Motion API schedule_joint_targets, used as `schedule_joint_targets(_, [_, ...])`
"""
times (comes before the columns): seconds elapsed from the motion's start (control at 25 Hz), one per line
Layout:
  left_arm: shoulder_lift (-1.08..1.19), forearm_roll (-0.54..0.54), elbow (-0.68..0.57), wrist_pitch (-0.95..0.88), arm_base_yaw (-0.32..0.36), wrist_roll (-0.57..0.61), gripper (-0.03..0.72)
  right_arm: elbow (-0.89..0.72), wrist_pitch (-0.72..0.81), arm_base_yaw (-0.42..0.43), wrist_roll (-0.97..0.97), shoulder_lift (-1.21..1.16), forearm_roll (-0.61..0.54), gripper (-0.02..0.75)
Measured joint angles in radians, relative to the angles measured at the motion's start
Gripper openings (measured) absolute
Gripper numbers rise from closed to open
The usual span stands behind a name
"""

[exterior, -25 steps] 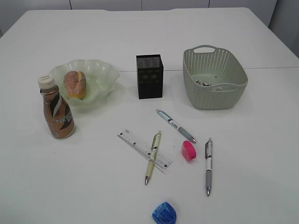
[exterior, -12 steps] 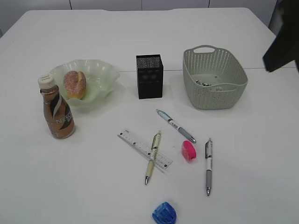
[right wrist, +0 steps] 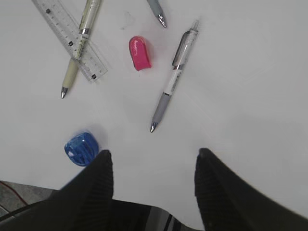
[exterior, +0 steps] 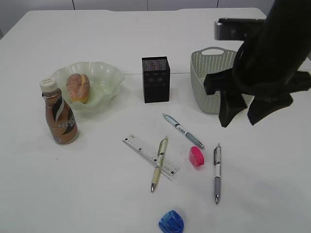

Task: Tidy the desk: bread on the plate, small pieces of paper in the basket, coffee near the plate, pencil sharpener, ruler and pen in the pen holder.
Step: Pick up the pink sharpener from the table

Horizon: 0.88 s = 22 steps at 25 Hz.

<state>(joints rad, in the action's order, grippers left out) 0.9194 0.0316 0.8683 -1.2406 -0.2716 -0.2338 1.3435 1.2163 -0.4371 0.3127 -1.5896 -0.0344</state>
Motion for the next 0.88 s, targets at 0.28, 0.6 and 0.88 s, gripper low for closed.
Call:
schedule_joint_targets(0.28, [0.000, -0.002, 0.000, 0.000, 0.000, -0.002, 0.470, 0.000, -0.138, 0.000, -0.119, -0.167, -0.044, 0.433])
schedule_joint_targets(0.6, [0.000, -0.002, 0.000, 0.000, 0.000, -0.006, 0.470, 0.024, -0.221, 0.000, -0.195, -0.321, -0.052, 0.434])
schedule_joint_targets(0.88, [0.000, -0.004, 0.000, 0.000, 0.000, -0.008, 0.470, 0.087, -0.226, 0.000, -0.215, -0.403, -0.054, 0.433])
